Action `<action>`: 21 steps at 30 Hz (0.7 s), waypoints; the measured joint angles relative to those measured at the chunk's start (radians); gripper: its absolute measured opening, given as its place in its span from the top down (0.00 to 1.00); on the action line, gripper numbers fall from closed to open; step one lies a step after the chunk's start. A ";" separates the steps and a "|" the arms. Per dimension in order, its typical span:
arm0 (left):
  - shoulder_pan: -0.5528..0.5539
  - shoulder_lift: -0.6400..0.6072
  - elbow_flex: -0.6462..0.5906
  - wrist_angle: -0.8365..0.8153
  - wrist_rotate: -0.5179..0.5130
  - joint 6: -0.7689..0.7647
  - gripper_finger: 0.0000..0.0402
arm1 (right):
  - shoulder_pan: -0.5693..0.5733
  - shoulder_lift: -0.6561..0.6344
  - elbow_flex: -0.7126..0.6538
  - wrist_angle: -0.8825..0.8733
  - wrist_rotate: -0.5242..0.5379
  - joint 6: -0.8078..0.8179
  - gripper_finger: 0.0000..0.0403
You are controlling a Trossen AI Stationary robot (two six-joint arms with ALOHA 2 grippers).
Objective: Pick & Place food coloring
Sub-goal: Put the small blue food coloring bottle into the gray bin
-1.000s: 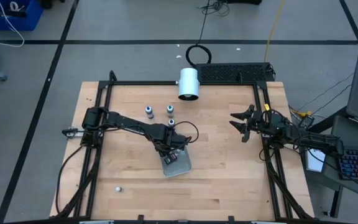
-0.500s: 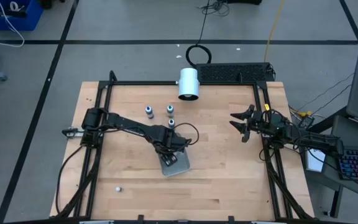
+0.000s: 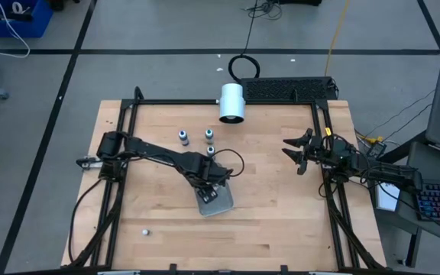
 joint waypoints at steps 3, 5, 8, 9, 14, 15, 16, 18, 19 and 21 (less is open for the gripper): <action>0.000 -0.014 0.000 -0.020 -0.011 -0.003 0.41 | 0.000 0.000 0.000 0.001 0.000 0.000 0.58; 0.000 -0.019 0.000 -0.027 -0.010 -0.008 0.41 | 0.000 0.000 0.000 0.001 0.000 0.000 0.58; 0.000 -0.038 0.000 -0.078 0.015 -0.012 0.41 | 0.000 0.000 0.000 0.000 0.000 0.000 0.58; 0.000 -0.044 0.000 -0.103 0.031 -0.020 0.40 | 0.000 0.000 0.000 0.000 0.000 0.000 0.58; -0.026 -0.113 0.000 -0.223 0.053 -0.085 0.40 | 0.000 0.000 0.000 -0.001 0.000 0.000 0.58; -0.040 -0.131 0.000 -0.239 0.046 -0.113 0.40 | 0.000 0.000 0.000 0.004 0.000 0.000 0.58; -0.058 -0.151 0.000 -0.243 0.041 -0.143 0.40 | 0.000 0.001 0.000 0.005 0.000 0.000 0.58; -0.107 -0.182 0.000 -0.236 0.026 -0.199 0.40 | 0.000 0.002 0.000 -0.001 0.000 0.000 0.58; -0.141 -0.195 0.000 -0.233 0.015 -0.231 0.40 | 0.000 0.002 0.000 0.003 0.000 0.000 0.58; -0.215 -0.212 0.000 -0.230 -0.009 -0.298 0.40 | 0.000 0.003 0.000 0.001 0.000 0.000 0.58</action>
